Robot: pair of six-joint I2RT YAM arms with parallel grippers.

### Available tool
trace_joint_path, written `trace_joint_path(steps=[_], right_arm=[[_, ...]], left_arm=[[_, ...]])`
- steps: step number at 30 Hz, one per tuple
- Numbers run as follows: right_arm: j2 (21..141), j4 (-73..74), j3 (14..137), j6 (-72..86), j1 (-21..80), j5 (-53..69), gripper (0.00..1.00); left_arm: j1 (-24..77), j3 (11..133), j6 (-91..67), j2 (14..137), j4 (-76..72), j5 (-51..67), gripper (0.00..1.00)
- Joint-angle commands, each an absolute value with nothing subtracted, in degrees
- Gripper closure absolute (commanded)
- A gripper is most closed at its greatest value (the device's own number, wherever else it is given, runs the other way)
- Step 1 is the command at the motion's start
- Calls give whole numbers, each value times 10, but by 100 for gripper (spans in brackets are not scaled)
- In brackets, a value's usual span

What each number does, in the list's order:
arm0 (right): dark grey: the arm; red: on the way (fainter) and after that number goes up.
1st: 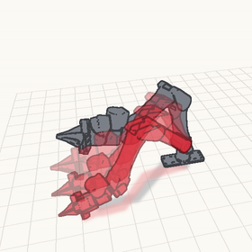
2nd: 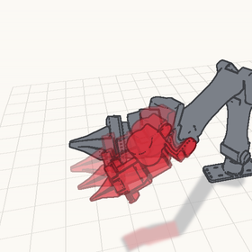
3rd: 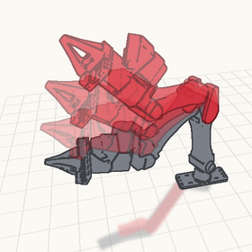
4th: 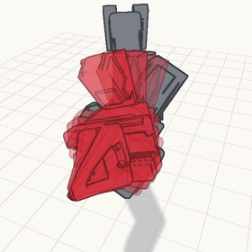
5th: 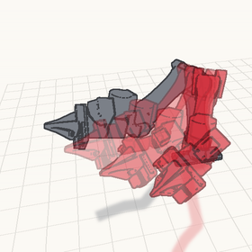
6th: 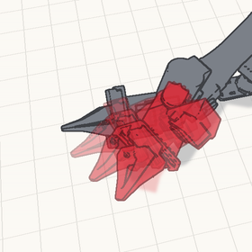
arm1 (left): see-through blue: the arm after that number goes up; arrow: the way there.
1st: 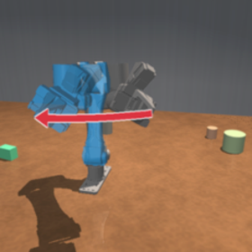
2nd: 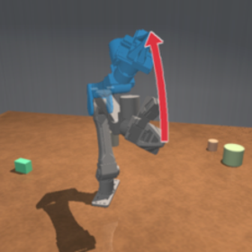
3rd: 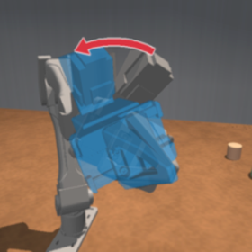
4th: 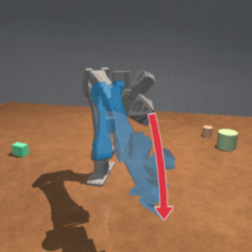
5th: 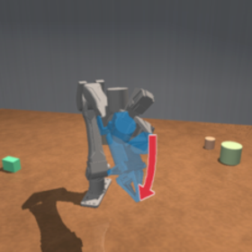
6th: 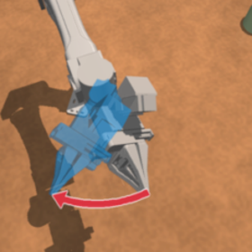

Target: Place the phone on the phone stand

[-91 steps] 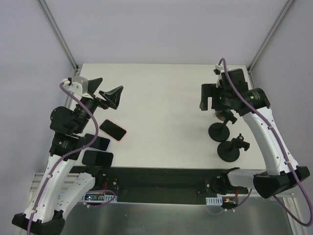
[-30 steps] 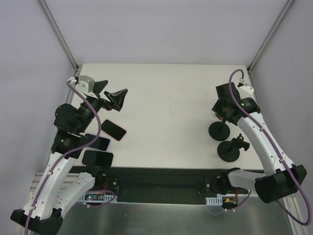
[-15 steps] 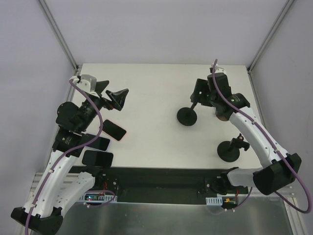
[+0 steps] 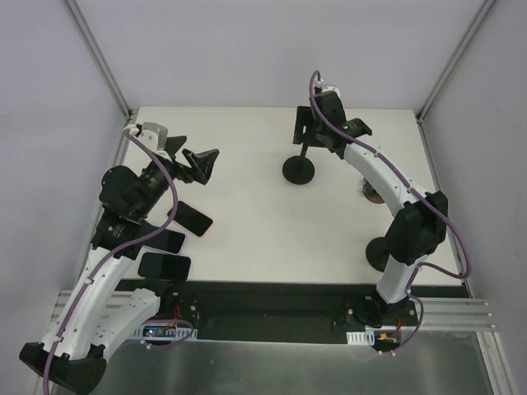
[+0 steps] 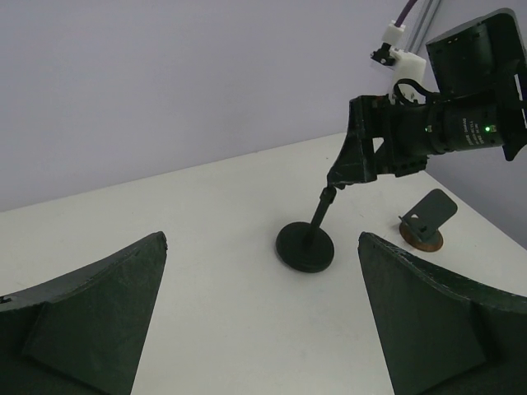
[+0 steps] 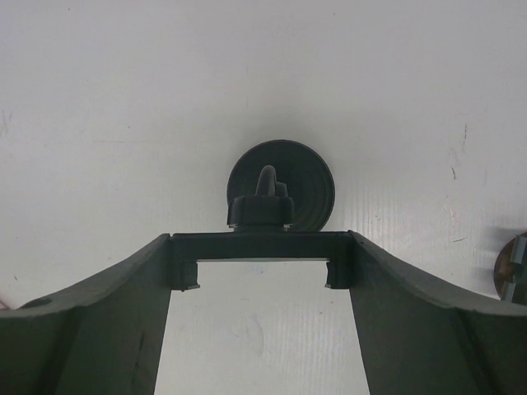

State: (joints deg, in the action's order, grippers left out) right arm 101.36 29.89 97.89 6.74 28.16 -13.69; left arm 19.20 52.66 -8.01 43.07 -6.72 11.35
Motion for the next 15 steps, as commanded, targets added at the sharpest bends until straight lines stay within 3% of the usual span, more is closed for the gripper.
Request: trace_joint_path(steps=[1, 5, 6, 7, 8, 15], right_arm=[[1020, 274, 1036, 46, 301, -176, 51], [1027, 276, 1045, 31, 311, -179, 34], [1025, 279, 1047, 31, 313, -184, 17], [1022, 282, 1045, 28, 315, -189, 7], [1019, 287, 1044, 28, 318, -196, 4], [948, 315, 1028, 48, 325, -218, 4]], left_arm=[[197, 550, -76, 437, -82, 114, 1], [197, 552, -75, 447, -78, 116, 1], [197, 552, -76, 453, -76, 116, 1], [197, 553, -75, 456, -76, 116, 1], [197, 554, -75, 459, -74, 116, 1], [197, 558, -92, 475, -64, 84, 1]])
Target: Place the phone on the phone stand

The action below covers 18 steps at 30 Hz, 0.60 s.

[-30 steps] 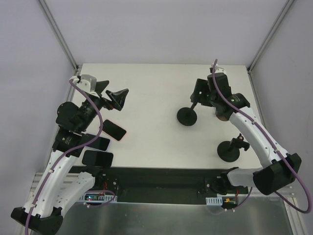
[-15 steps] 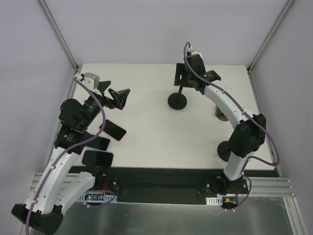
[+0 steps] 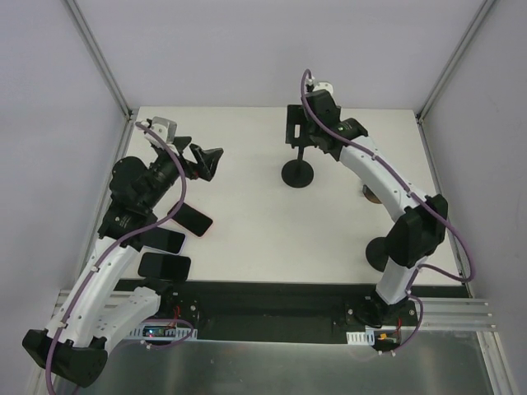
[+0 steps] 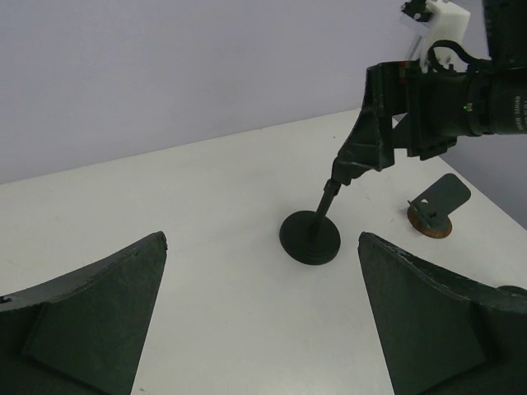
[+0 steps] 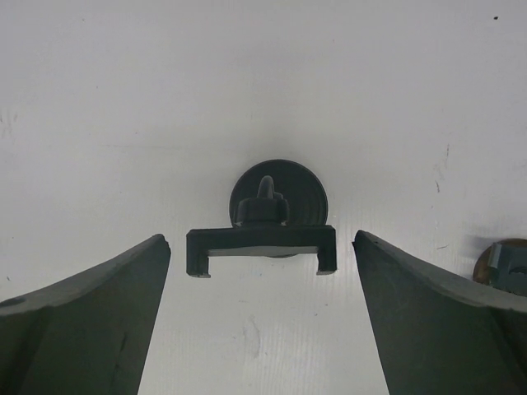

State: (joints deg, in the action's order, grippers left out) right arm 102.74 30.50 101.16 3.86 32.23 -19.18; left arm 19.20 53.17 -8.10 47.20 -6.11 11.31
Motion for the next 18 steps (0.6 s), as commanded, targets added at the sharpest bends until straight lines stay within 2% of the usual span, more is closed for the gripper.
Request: trace_joint_path(steps=[1, 4, 5, 6, 8, 11, 15, 18], right_arm=[[932, 316, 1017, 53, 326, -221, 4], [850, 302, 931, 59, 337, -249, 4], [828, 288, 906, 59, 343, -256, 4], [789, 285, 857, 60, 356, -270, 4], [758, 265, 814, 60, 373, -272, 4], [737, 219, 763, 64, 418, -221, 4], [804, 144, 744, 106, 463, -48, 1], [875, 98, 763, 146, 495, 29, 13]], left_arm=[[197, 562, -98, 480, -60, 30, 1], [197, 587, -141, 521, 23, -100, 1], [197, 611, -168, 537, 52, -207, 1], [197, 623, -186, 573, 82, -257, 1], [191, 651, -216, 606, 142, -312, 1], [151, 648, -291, 633, 161, -263, 1], [65, 616, -402, 637, 149, -92, 4], [35, 620, -414, 656, 148, -58, 6]])
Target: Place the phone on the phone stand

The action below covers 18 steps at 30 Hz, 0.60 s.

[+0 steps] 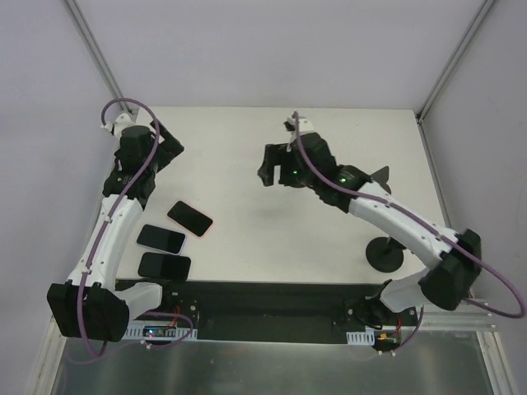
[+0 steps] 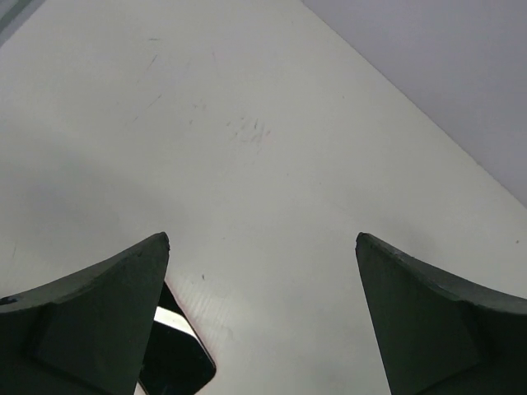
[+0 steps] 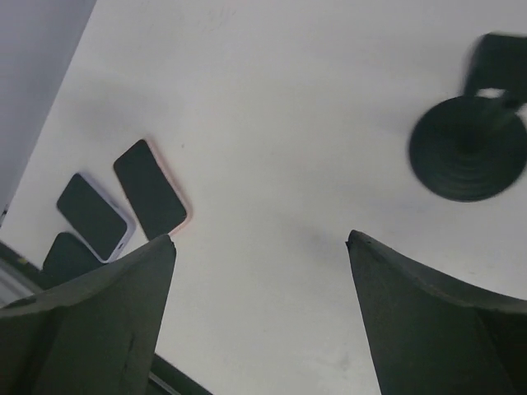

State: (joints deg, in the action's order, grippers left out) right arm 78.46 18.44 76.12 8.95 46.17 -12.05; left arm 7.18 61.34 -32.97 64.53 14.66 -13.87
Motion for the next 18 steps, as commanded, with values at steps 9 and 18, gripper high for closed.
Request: trace_joint_path(steps=[9, 18], right_arm=[[1026, 3, 831, 199, 567, 117, 26], [952, 16, 759, 160, 565, 59, 26]], left_arm=[[23, 533, -507, 593, 257, -132, 1], [4, 588, -563, 740, 457, -127, 1]])
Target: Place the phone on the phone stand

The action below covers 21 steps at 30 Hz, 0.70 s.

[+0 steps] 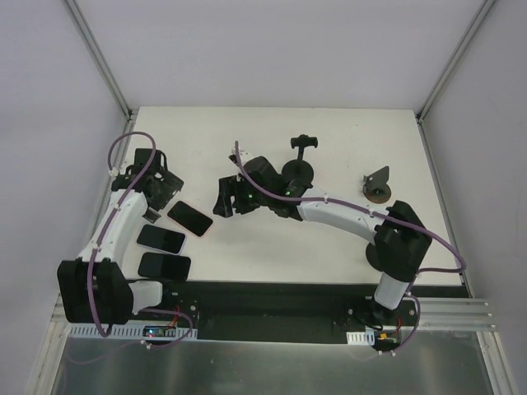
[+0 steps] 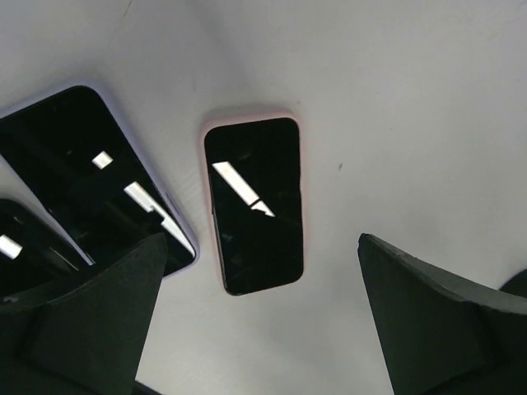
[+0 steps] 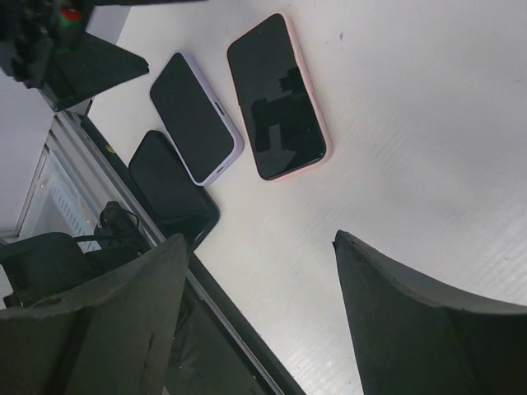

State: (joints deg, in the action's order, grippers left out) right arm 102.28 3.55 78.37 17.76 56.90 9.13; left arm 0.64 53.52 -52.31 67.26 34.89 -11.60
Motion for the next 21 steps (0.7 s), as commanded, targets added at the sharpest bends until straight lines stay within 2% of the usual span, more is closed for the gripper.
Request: trace_joint_path(steps=[1, 8, 14, 21], right_arm=[[944, 18, 744, 153, 566, 51, 26], [874, 20, 680, 135, 566, 4, 25], [838, 25, 642, 121, 565, -52, 26], [836, 22, 628, 121, 565, -58, 26]], left_arm=[[4, 608, -571, 758, 470, -125, 1], [4, 661, -589, 906, 499, -75, 1], [4, 661, -617, 944, 498, -58, 1], [4, 642, -621, 973, 461, -43, 1]])
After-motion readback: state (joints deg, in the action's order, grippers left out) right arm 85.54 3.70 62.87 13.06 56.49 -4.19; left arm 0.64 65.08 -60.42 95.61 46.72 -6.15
